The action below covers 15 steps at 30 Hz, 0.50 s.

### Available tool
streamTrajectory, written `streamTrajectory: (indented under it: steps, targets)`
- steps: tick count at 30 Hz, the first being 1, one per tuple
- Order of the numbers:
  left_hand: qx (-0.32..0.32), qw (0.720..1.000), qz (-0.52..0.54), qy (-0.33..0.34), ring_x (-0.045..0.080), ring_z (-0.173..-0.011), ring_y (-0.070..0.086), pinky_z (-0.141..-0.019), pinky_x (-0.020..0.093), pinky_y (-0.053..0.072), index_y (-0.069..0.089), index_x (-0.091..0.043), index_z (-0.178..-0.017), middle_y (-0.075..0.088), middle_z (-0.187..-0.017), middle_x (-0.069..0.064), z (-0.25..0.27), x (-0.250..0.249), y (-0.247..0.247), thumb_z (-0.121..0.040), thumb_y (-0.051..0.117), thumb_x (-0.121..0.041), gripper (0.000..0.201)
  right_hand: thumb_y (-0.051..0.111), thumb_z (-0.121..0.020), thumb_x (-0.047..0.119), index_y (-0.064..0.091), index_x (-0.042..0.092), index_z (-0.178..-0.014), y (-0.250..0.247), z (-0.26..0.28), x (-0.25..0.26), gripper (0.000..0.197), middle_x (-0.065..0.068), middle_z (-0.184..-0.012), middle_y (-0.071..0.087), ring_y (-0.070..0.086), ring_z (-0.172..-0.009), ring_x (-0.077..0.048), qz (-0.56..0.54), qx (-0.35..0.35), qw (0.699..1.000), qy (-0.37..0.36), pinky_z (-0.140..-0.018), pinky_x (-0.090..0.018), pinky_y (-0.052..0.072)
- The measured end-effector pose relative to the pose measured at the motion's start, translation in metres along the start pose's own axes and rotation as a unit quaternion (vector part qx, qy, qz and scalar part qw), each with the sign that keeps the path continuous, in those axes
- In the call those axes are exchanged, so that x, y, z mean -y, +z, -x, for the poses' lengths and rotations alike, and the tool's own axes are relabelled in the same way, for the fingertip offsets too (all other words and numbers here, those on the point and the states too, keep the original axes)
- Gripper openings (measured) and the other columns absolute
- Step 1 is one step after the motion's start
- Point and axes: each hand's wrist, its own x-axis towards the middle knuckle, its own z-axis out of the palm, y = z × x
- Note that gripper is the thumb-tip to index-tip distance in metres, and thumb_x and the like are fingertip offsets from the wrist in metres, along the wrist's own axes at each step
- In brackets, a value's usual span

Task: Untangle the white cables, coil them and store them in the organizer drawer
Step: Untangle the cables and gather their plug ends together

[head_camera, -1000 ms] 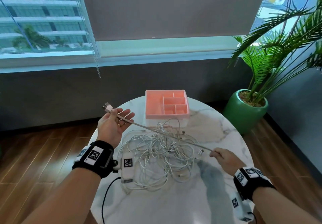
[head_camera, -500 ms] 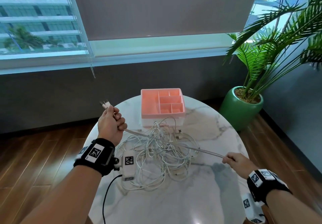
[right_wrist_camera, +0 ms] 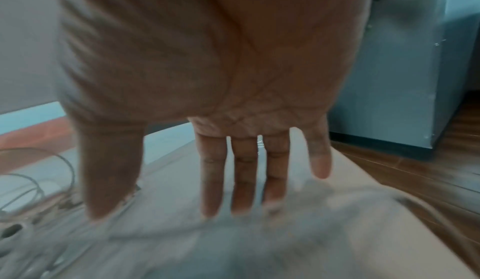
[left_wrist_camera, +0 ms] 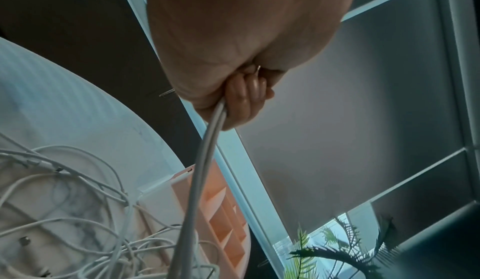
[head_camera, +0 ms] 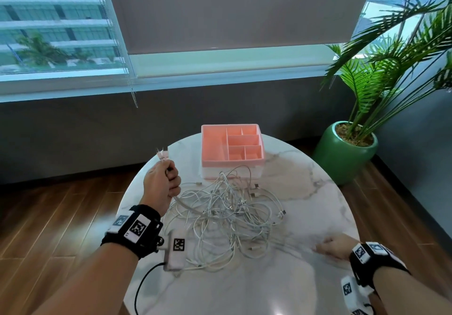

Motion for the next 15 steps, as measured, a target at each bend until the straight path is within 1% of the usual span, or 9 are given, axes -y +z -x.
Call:
streamTrajectory:
  steps: [2,4,5,6,8,10,12,13,15]
  targets:
    - [0.016,1.0,-0.01,-0.012,0.009,-0.044,0.024,-0.037,0.019,0.018,0.045,-0.018,-0.074,0.033,-0.061,-0.003,0.0,0.006,0.0,-0.103,0.036,-0.014,0.03,0.08,-0.08,0.036,0.068,0.014,-0.073,-0.005,-0.015,0.015,0.026,0.001,-0.067,0.067,0.061,-0.068,-0.019,-0.038,-0.023,0.998,-0.039,-0.065,-0.029,0.048]
    - [0.029,0.999,-0.02,-0.022,0.009,-0.046,0.024,-0.038,0.019,0.02,0.046,-0.018,-0.076,0.032,-0.062,-0.003,0.001,0.013,0.001,-0.103,0.035,-0.015,0.03,0.076,-0.085,0.028,0.071,0.016,-0.09,-0.011,-0.024,0.047,0.015,-0.003,-0.092,0.073,0.067,-0.09,-0.023,-0.061,-0.058,0.992,-0.089,-0.085,-0.034,0.051]
    - [0.033,0.999,-0.027,-0.024,0.009,-0.046,0.024,-0.038,0.019,0.021,0.047,-0.018,-0.077,0.032,-0.062,-0.003,0.001,0.016,0.002,-0.103,0.034,-0.014,0.029,0.072,-0.088,0.028,0.07,0.015,-0.102,-0.011,-0.027,0.064,0.019,-0.005,-0.107,0.071,0.066,-0.102,-0.024,-0.054,-0.073,0.99,-0.103,-0.093,-0.034,0.049]
    - [0.038,0.998,-0.035,-0.024,0.01,-0.046,0.024,-0.039,0.019,0.021,0.047,-0.017,-0.078,0.032,-0.061,-0.003,0.003,0.018,0.003,-0.103,0.034,-0.013,0.029,0.068,-0.09,0.028,0.067,0.015,-0.116,-0.011,-0.032,0.08,0.029,-0.006,-0.12,0.067,0.062,-0.113,-0.024,-0.04,-0.086,0.989,-0.113,-0.099,-0.033,0.045]
    - [0.045,0.997,-0.049,-0.028,0.01,-0.045,0.024,-0.04,0.019,0.019,0.049,-0.016,-0.08,0.032,-0.061,-0.001,0.006,0.021,0.006,-0.102,0.033,-0.008,0.028,0.059,-0.095,0.03,0.058,0.017,-0.133,-0.006,-0.036,0.112,0.04,-0.006,-0.138,0.057,0.056,-0.123,-0.024,-0.014,-0.094,0.987,-0.129,-0.104,-0.032,0.042]
    - [0.047,0.996,-0.066,-0.029,0.011,-0.045,0.026,-0.041,0.021,0.021,0.052,-0.013,-0.085,0.035,-0.061,0.001,0.01,0.024,0.008,-0.104,0.033,-0.006,0.028,0.049,-0.1,0.028,0.052,0.022,-0.14,0.004,-0.038,0.132,0.041,-0.008,-0.143,0.054,0.056,-0.124,-0.028,0.031,-0.077,0.987,-0.136,-0.103,-0.034,0.045]
    - [0.047,0.996,-0.076,-0.021,0.014,-0.044,0.035,-0.042,0.024,0.033,0.057,-0.008,-0.09,0.041,-0.06,0.004,0.013,0.024,0.008,-0.107,0.034,-0.006,0.028,0.043,-0.102,0.026,0.048,0.027,-0.143,0.017,-0.042,0.141,0.041,-0.009,-0.141,0.055,0.056,-0.122,-0.03,0.094,-0.054,0.984,-0.138,-0.101,-0.035,0.046]
    - [0.049,0.996,-0.077,-0.016,0.015,-0.044,0.041,-0.044,0.026,0.04,0.058,-0.007,-0.093,0.044,-0.06,0.005,0.016,0.024,0.008,-0.108,0.035,-0.007,0.028,0.045,-0.101,0.024,0.048,0.026,-0.141,0.023,-0.043,0.143,0.04,-0.009,-0.139,0.054,0.055,-0.122,-0.031,0.126,-0.053,0.982,-0.133,-0.1,-0.035,0.045]
    - [0.054,0.995,-0.078,-0.009,0.017,-0.045,0.049,-0.05,0.03,0.05,0.06,-0.005,-0.098,0.05,-0.06,0.005,0.019,0.022,0.008,-0.109,0.037,-0.01,0.026,0.049,-0.097,0.021,0.05,0.024,-0.13,0.034,-0.049,0.139,0.033,-0.008,-0.139,0.049,0.05,-0.124,-0.033,0.161,-0.084,0.978,-0.104,-0.101,-0.038,0.044]
